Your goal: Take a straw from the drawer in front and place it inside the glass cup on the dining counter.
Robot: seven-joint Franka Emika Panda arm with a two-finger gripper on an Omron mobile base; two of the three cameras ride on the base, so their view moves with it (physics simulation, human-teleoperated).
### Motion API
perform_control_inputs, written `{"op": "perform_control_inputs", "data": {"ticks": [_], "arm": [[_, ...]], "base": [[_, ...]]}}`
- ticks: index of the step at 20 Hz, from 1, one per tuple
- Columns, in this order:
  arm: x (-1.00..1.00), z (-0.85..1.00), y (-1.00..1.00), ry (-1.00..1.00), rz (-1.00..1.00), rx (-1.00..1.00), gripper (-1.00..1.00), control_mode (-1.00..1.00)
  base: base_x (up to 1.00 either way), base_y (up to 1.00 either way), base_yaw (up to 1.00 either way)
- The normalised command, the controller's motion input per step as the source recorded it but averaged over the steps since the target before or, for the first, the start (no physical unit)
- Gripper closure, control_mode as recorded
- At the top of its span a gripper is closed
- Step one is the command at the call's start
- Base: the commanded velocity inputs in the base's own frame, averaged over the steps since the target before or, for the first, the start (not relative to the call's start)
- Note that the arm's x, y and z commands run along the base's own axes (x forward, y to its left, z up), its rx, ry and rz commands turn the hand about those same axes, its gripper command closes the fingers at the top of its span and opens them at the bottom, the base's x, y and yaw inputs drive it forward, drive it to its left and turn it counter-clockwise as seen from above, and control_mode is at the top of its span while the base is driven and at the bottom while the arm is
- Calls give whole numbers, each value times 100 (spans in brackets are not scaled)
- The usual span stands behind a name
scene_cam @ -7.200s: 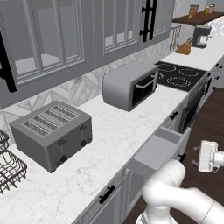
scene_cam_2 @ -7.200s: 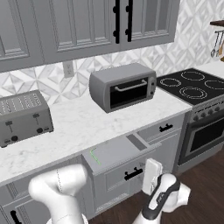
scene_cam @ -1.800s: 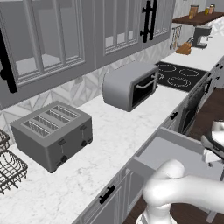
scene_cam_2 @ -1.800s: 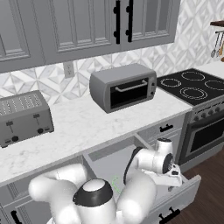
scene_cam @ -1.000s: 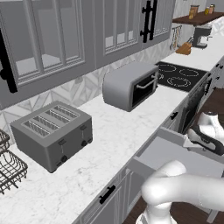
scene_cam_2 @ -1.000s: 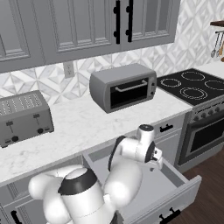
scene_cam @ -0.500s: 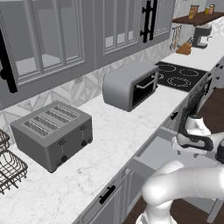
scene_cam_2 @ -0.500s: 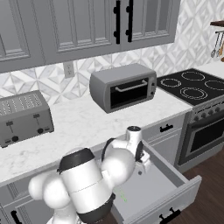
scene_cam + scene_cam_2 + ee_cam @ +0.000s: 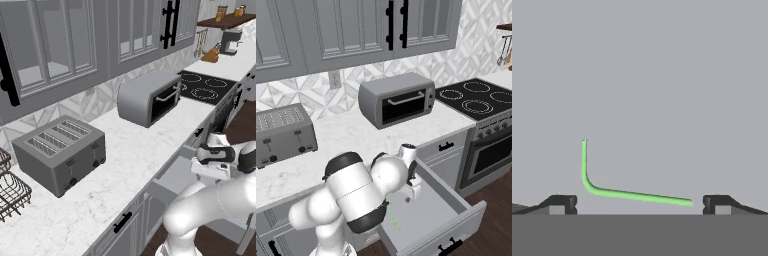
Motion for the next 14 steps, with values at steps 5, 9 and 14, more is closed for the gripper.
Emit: {"op": "perform_control_inputs", "data": {"ticks": [5, 9, 14], "arm": [[-1, -1, 19, 15, -2, 12, -100, -100], [0, -11, 43, 14, -8, 5, -100, -100], [0, -26, 46, 15, -8, 0, -100, -100]], "base": [[0, 0, 0], [0, 0, 0], [0, 0, 0]]}}
